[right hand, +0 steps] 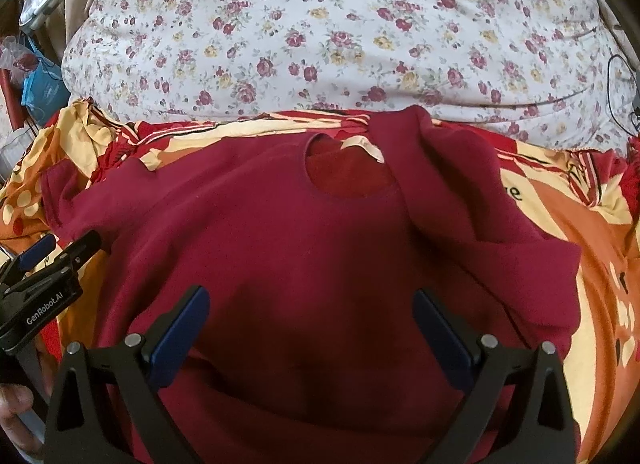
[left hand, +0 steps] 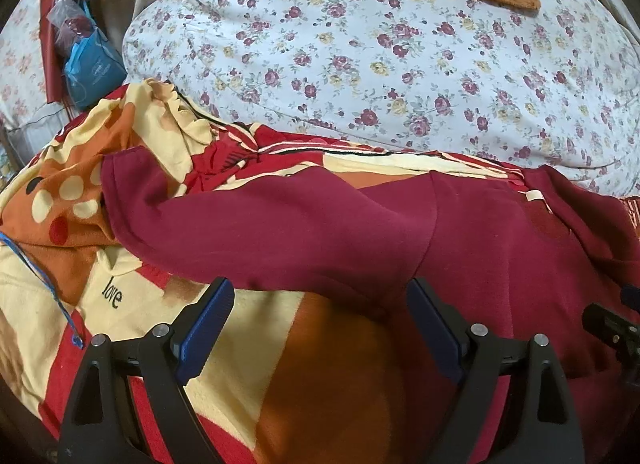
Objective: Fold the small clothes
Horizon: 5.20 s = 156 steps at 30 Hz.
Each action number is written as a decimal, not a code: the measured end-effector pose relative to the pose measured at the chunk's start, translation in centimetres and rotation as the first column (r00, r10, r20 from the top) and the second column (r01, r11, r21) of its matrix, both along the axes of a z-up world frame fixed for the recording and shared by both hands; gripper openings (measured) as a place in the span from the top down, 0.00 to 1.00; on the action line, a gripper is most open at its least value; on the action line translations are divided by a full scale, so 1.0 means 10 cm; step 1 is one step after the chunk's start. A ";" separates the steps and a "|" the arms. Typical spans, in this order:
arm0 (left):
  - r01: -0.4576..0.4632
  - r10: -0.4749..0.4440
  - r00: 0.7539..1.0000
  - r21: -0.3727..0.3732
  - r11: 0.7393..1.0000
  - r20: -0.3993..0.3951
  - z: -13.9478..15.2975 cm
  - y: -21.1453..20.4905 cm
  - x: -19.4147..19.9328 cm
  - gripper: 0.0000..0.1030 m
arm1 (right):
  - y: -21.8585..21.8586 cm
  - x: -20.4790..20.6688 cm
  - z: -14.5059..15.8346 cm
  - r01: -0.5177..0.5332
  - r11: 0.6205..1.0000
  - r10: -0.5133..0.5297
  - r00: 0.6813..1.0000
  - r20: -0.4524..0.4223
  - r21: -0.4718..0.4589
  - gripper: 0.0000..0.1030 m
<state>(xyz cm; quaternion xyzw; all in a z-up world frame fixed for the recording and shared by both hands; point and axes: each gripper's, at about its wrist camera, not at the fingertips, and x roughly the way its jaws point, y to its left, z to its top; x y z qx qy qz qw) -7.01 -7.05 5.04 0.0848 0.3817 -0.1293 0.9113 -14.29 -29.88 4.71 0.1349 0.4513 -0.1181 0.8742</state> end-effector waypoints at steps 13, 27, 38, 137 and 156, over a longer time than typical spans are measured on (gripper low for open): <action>-0.009 0.009 1.000 -0.003 1.000 -0.007 -0.02 0.03 0.04 0.21 | -0.01 0.02 -0.04 0.001 1.000 -0.001 1.000 -0.012 0.010 0.00; -0.013 0.013 1.000 -0.002 1.000 -0.010 -0.03 0.05 0.06 0.21 | 0.01 0.04 -0.06 -0.009 1.000 0.009 1.000 -0.018 0.012 0.00; -0.030 0.030 0.999 0.001 1.000 -0.016 -0.01 0.09 0.10 0.21 | 0.00 0.02 -0.07 -0.011 1.000 0.011 1.000 -0.022 0.020 0.00; -0.515 0.539 0.841 0.367 0.775 0.040 -0.30 1.27 2.19 0.74 | -0.03 0.03 -0.18 -0.052 0.998 0.056 0.994 -0.089 0.043 0.00; -0.244 0.238 0.969 0.122 0.962 0.061 0.47 0.13 1.10 1.00 | -0.16 -0.10 -0.05 -0.017 0.995 0.021 0.999 -0.043 0.095 0.00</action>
